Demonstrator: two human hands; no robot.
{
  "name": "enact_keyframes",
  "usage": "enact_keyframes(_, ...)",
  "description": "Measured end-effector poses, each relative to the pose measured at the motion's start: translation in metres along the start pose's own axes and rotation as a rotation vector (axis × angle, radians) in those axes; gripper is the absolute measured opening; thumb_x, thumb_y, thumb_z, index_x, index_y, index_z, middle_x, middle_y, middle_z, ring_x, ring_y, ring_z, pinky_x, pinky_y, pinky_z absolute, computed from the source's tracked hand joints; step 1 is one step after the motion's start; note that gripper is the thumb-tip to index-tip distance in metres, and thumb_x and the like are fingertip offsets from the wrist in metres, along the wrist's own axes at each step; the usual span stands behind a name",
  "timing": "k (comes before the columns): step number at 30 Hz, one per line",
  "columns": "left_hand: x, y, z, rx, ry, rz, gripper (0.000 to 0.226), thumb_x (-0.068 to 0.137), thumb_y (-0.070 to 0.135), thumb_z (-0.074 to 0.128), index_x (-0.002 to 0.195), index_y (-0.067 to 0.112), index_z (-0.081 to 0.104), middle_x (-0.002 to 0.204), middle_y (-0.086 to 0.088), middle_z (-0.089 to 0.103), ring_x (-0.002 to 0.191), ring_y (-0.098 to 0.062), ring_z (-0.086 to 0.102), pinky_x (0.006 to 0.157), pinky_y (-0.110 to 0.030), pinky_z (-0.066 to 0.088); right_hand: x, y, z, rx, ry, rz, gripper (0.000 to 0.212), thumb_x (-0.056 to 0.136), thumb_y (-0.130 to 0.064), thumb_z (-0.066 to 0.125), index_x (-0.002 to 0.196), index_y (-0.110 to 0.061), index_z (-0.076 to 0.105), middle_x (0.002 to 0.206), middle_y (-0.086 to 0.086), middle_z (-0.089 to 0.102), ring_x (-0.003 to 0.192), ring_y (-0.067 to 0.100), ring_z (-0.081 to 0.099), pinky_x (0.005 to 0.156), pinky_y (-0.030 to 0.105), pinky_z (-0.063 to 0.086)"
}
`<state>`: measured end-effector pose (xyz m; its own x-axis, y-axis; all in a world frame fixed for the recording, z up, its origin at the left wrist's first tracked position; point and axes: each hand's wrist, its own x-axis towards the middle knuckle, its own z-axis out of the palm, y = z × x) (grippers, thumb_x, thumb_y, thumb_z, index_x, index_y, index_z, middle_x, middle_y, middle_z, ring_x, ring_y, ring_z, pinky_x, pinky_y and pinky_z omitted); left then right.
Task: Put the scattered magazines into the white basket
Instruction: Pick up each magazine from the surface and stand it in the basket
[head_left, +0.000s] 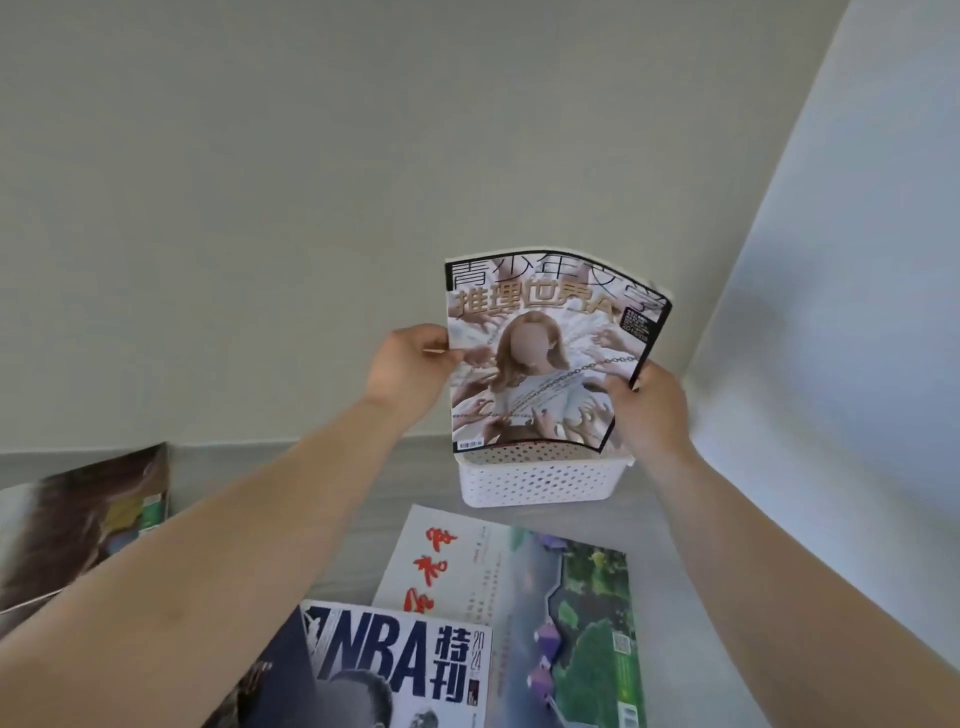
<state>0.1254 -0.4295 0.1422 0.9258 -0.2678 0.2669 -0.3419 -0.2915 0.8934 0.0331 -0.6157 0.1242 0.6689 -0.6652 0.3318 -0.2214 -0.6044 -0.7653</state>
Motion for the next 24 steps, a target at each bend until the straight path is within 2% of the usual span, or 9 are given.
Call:
enact_keyframes(4, 0.029, -0.006, 0.029, 0.069, -0.072, -0.052, 0.02, 0.082, 0.012, 0.059, 0.065, 0.022, 0.06, 0.05, 0.007, 0.047, 0.03, -0.002, 0.036, 0.029, -0.006, 0.023, 0.035, 0.024, 0.005, 0.014, 0.031, 0.024, 0.022, 0.088, -0.013, 0.05, 0.099, -0.001, 0.064, 0.1, 0.021, 0.068, 0.096, 0.035, 0.06, 0.069, 0.028, 0.038)
enact_keyframes(7, 0.044, -0.018, 0.048, 0.071, -0.052, -0.089, 0.019, 0.082, 0.007, 0.058, 0.073, 0.023, 0.064, 0.05, 0.01, 0.049, 0.033, 0.0, 0.042, 0.029, -0.004, 0.025, 0.059, 0.04, 0.017, 0.006, 0.016, 0.066, 0.022, 0.086, -0.012, 0.052, 0.065, -0.01, 0.058, 0.074, 0.016, 0.062, 0.089, 0.036, 0.061, 0.059, 0.025, 0.028)
enact_keyframes(8, 0.049, -0.022, 0.053, 0.069, -0.032, -0.11, 0.019, 0.082, 0.006, 0.057, 0.072, 0.021, 0.064, 0.048, 0.011, 0.048, 0.034, -0.002, 0.042, 0.029, -0.004, 0.025, 0.066, 0.045, 0.022, 0.012, 0.004, 0.08, 0.022, 0.086, -0.012, 0.053, 0.065, -0.01, 0.057, 0.074, 0.016, 0.061, 0.087, 0.036, 0.061, 0.059, 0.024, 0.028)
enact_keyframes(12, 0.067, -0.046, 0.072, 0.139, -0.036, -0.174, 0.018, 0.081, 0.003, 0.057, 0.066, 0.006, 0.066, 0.04, 0.01, 0.042, 0.038, -0.008, 0.032, 0.027, -0.006, 0.022, 0.085, 0.067, 0.046, -0.007, -0.101, 0.114, 0.02, 0.085, -0.01, 0.053, 0.101, -0.002, 0.062, 0.095, 0.017, 0.068, 0.091, 0.032, 0.061, 0.068, 0.025, 0.037)
enact_keyframes(15, 0.078, -0.061, 0.08, 0.207, -0.04, -0.186, 0.018, 0.081, 0.005, 0.055, 0.075, 0.014, 0.07, 0.042, 0.014, 0.047, 0.038, -0.007, 0.037, 0.03, -0.008, 0.027, 0.091, 0.083, 0.062, 0.046, -0.161, 0.164, 0.019, 0.084, -0.007, 0.052, 0.1, -0.002, 0.062, 0.082, 0.012, 0.067, 0.07, 0.014, 0.063, 0.057, 0.015, 0.041)
enact_keyframes(17, 0.084, -0.07, 0.086, 0.263, -0.041, -0.201, 0.02, 0.081, 0.009, 0.058, 0.065, 0.019, 0.064, 0.051, 0.011, 0.049, 0.05, -0.013, 0.045, 0.044, -0.015, 0.037, 0.093, 0.09, 0.072, 0.109, -0.167, 0.193, 0.018, 0.084, -0.003, 0.052, 0.099, 0.0, 0.062, 0.073, 0.004, 0.063, 0.053, 0.002, 0.059, 0.044, 0.008, 0.038)
enact_keyframes(20, 0.089, -0.084, 0.093, 0.368, -0.033, -0.198, 0.033, 0.079, 0.013, 0.06, 0.052, 0.023, 0.046, 0.054, 0.006, 0.046, 0.062, -0.022, 0.046, 0.049, -0.023, 0.034, 0.096, 0.098, 0.082, 0.229, -0.154, 0.188, 0.018, 0.085, 0.003, 0.05, 0.097, -0.003, 0.062, 0.07, -0.005, 0.058, 0.042, -0.016, 0.053, 0.034, 0.001, 0.031)
enact_keyframes(23, 0.094, -0.09, 0.098, 0.337, 0.031, -0.187, 0.006, 0.08, 0.013, 0.059, 0.076, 0.016, 0.055, 0.071, 0.002, 0.053, 0.072, -0.021, 0.049, 0.062, -0.025, 0.037, 0.104, 0.099, 0.089, 0.241, -0.145, 0.179, 0.015, 0.086, -0.001, 0.049, 0.095, -0.006, 0.06, 0.074, -0.002, 0.058, 0.044, -0.005, 0.056, 0.032, 0.001, 0.03)
enact_keyframes(24, 0.095, -0.09, 0.099, 0.314, 0.059, -0.196, 0.009, 0.079, 0.014, 0.06, 0.085, 0.015, 0.053, 0.079, 0.001, 0.054, 0.075, -0.02, 0.049, 0.065, -0.026, 0.037, 0.106, 0.098, 0.091, 0.216, -0.135, 0.179, 0.013, 0.086, -0.003, 0.049, 0.095, -0.006, 0.058, 0.08, 0.001, 0.059, 0.047, 0.0, 0.054, 0.032, 0.002, 0.03)
